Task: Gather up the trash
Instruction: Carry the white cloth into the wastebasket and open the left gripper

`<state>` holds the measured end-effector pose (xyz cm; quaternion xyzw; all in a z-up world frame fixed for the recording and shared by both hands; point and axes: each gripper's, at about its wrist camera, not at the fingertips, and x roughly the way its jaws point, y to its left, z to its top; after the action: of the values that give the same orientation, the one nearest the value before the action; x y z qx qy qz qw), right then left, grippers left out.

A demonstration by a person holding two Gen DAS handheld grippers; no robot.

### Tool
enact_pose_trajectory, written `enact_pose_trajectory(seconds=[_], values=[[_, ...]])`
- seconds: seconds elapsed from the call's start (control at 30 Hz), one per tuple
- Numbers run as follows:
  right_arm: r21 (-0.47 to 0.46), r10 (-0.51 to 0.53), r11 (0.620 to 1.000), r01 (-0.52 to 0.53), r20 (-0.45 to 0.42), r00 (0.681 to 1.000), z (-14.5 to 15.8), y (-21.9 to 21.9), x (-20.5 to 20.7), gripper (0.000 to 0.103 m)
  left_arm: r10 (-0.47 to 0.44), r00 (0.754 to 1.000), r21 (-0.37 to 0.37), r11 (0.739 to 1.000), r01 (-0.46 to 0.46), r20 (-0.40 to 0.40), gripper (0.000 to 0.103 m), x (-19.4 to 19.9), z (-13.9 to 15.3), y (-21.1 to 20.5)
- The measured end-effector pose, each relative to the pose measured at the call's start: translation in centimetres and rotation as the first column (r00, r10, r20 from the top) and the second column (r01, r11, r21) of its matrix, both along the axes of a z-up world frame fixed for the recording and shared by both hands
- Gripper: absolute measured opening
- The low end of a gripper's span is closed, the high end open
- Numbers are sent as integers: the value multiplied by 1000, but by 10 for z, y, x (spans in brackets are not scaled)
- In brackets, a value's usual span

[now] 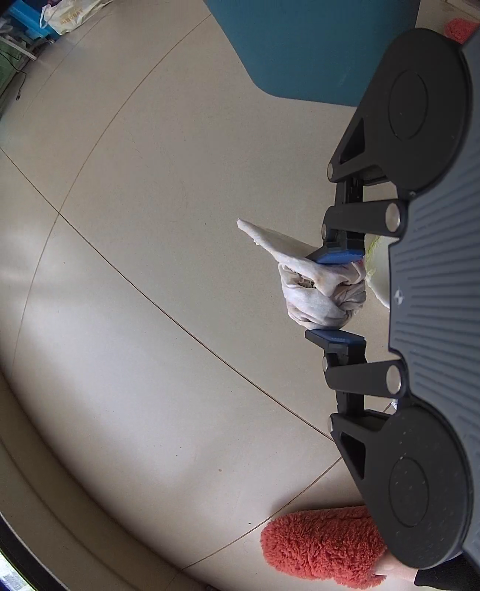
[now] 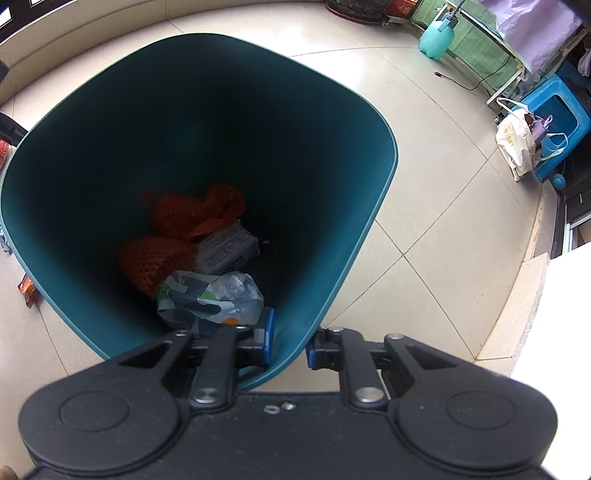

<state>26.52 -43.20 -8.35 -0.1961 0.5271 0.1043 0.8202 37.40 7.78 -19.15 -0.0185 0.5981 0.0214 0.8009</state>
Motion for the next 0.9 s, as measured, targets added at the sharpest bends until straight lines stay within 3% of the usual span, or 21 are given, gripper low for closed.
enact_pose_trajectory(seconds=[0.37, 0.47, 0.6, 0.7, 0.9], values=[[18, -2, 1000, 2, 16, 1000, 3, -2, -2, 16, -164, 978, -4, 986, 166, 126, 34, -60, 152, -71], [17, -4, 1000, 4, 18, 1000, 3, -2, -2, 16, -222, 962, -1, 974, 225, 159, 34, -78, 188, -96], [17, -7, 1000, 6, 22, 1000, 3, -2, -3, 16, -327, 922, 6, 943, 333, 209, 34, -84, 230, -143], [20, -8, 1000, 7, 17, 1000, 3, -3, -1, 16, -385, 895, -1, 918, 396, 227, 34, -85, 239, -174], [32, -12, 999, 12, 22, 1000, 2, -4, -2, 16, -457, 856, -32, 878, 477, 241, 34, -80, 223, -225]])
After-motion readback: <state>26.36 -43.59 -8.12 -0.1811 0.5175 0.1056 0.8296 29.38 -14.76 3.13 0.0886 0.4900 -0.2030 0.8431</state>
